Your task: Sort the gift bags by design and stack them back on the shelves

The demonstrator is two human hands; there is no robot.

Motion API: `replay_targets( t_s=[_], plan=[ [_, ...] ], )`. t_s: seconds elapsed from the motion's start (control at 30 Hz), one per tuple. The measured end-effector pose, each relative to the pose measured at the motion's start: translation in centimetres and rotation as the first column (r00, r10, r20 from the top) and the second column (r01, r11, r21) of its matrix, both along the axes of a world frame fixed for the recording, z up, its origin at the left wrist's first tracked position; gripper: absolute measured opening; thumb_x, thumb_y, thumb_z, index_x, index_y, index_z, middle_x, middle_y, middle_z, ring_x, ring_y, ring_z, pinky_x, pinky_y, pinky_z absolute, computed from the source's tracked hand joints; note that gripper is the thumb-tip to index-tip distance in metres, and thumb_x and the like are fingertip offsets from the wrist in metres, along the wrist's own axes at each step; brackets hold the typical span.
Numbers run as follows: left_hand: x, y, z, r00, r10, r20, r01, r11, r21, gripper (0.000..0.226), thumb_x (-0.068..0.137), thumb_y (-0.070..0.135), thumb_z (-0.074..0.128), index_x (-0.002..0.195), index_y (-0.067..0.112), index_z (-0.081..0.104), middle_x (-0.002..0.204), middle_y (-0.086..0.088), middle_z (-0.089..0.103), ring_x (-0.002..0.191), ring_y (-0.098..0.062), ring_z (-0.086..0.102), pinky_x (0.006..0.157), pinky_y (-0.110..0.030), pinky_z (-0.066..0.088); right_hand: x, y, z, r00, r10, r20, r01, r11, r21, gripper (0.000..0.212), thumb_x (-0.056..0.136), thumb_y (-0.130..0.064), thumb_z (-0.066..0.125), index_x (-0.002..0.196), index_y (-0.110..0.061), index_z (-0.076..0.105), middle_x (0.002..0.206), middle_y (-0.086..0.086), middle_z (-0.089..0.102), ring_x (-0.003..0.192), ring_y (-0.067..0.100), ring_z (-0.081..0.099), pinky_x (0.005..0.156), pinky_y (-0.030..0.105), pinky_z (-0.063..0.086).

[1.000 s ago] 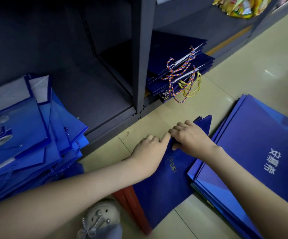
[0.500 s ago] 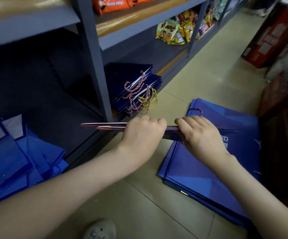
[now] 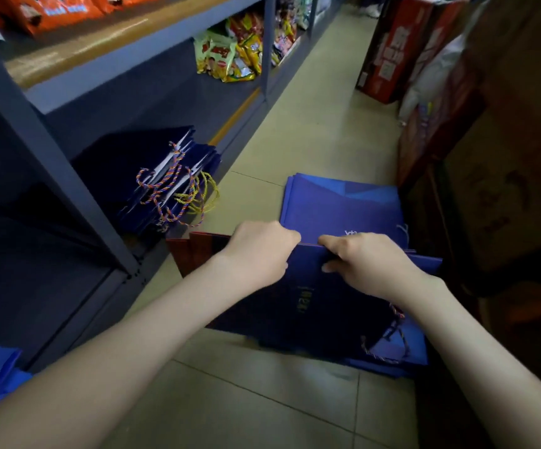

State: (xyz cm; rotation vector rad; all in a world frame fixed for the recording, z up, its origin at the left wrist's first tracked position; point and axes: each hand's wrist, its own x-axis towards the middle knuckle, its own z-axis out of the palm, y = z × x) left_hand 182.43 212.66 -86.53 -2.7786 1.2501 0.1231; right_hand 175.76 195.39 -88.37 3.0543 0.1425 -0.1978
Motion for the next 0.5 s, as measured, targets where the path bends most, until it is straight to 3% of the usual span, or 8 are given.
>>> replay_targets(
  t_s=[0.07,0.17,0.23,0.3,0.37,0.4,0.47,0.5],
  plan=[
    [1.0,-1.3,-2.3,0.996,0.011,-0.093,-0.013,1.000,-0.017,0.024,0.092,0.025,0.057,0.113,0.014,0.052,0.107,-0.009,0.061,0.102,-0.031,0.057,0.069,-0.033,0.034,0.1,-0.4,-2.0,0.996,-0.086,-0.035,0.087,0.996,0.024,0.032,0.093,-0.029,0.055,0.123,-0.020,0.048,0.105,0.004,0.064,0.101,0.028,0.058,0.067,0.034,0.037],
    [2.6,-2.7,-6.8,0.961,-0.010,0.278,0.067,0.978,-0.198,0.041,0.076,0.026,0.075,0.111,0.011,0.059,0.104,-0.008,0.064,0.100,-0.028,0.059,0.084,-0.034,0.036,0.7,-1.9,-5.0,0.962,-0.149,0.230,0.160,0.987,-0.030,0.063,0.073,-0.017,0.077,0.130,-0.010,0.052,0.106,0.011,0.062,0.097,0.033,0.060,0.076,0.039,0.042],
    [2.8,-3.0,-10.1,0.924,0.032,0.380,0.072,0.964,-0.256,0.057,0.074,0.014,0.065,0.130,0.008,0.055,0.130,-0.015,0.056,0.122,-0.030,0.052,0.104,-0.044,0.035,0.5,-2.3,-7.2,0.919,-0.214,0.332,0.243,0.969,-0.049,0.086,0.064,-0.009,0.079,0.141,-0.009,0.043,0.127,0.017,0.056,0.112,0.035,0.055,0.090,0.047,0.042],
    [1.7,-2.5,-13.7,0.974,-0.027,0.223,0.073,0.977,-0.200,0.078,0.073,0.019,0.070,0.144,0.012,0.039,0.152,-0.017,0.030,0.140,-0.032,0.031,0.111,-0.054,0.022,-1.0,-1.6,-10.4,0.930,-0.237,0.281,0.249,0.968,-0.009,0.097,0.059,-0.016,0.083,0.146,-0.013,0.039,0.140,0.017,0.047,0.125,0.034,0.049,0.099,0.052,0.039],
    [0.2,-1.4,-17.6,0.994,-0.095,-0.046,0.093,0.994,-0.052,0.088,0.084,0.038,0.066,0.152,0.018,0.015,0.158,-0.012,-0.005,0.147,-0.028,0.004,0.114,-0.055,0.005,-3.4,-0.4,-14.0,0.968,-0.241,0.064,0.240,0.971,0.023,0.109,0.059,-0.036,0.086,0.150,-0.020,0.029,0.151,0.014,0.034,0.136,0.032,0.039,0.105,0.056,0.031],
    [-0.5,-0.6,-19.4,0.981,-0.088,-0.171,0.097,0.994,0.046,0.086,0.090,0.045,0.057,0.153,0.021,0.004,0.158,-0.010,-0.015,0.147,-0.026,-0.008,0.114,-0.054,-0.001,-4.7,0.1,-15.5,0.968,-0.242,-0.072,0.244,0.969,0.031,0.111,0.066,-0.044,0.081,0.153,-0.024,0.014,0.158,0.011,0.018,0.143,0.031,0.024,0.110,0.056,0.021],
    [-1.1,0.9,-22.3,0.956,-0.053,-0.288,0.106,0.980,0.170,0.085,0.093,0.052,0.047,0.152,0.022,-0.007,0.157,-0.009,-0.019,0.146,-0.024,-0.015,0.115,-0.053,-0.003,-6.6,0.3,-18.4,0.912,-0.291,-0.288,0.308,0.951,0.014,0.109,0.077,-0.050,0.069,0.151,-0.030,-0.009,0.160,0.005,-0.010,0.148,0.027,-0.003,0.114,0.056,0.004],
    [-1.1,1.7,-23.6,0.954,-0.052,-0.296,0.115,0.973,0.199,0.087,0.093,0.054,0.045,0.151,0.022,-0.010,0.157,-0.010,-0.019,0.145,-0.024,-0.015,0.115,-0.053,-0.003,-7.1,0.2,-19.5,0.886,-0.319,-0.336,0.340,0.940,0.005,0.110,0.077,-0.051,0.069,0.151,-0.030,-0.009,0.160,0.005,-0.010,0.148,0.027,-0.004,0.113,0.058,0.003]
  ],
)
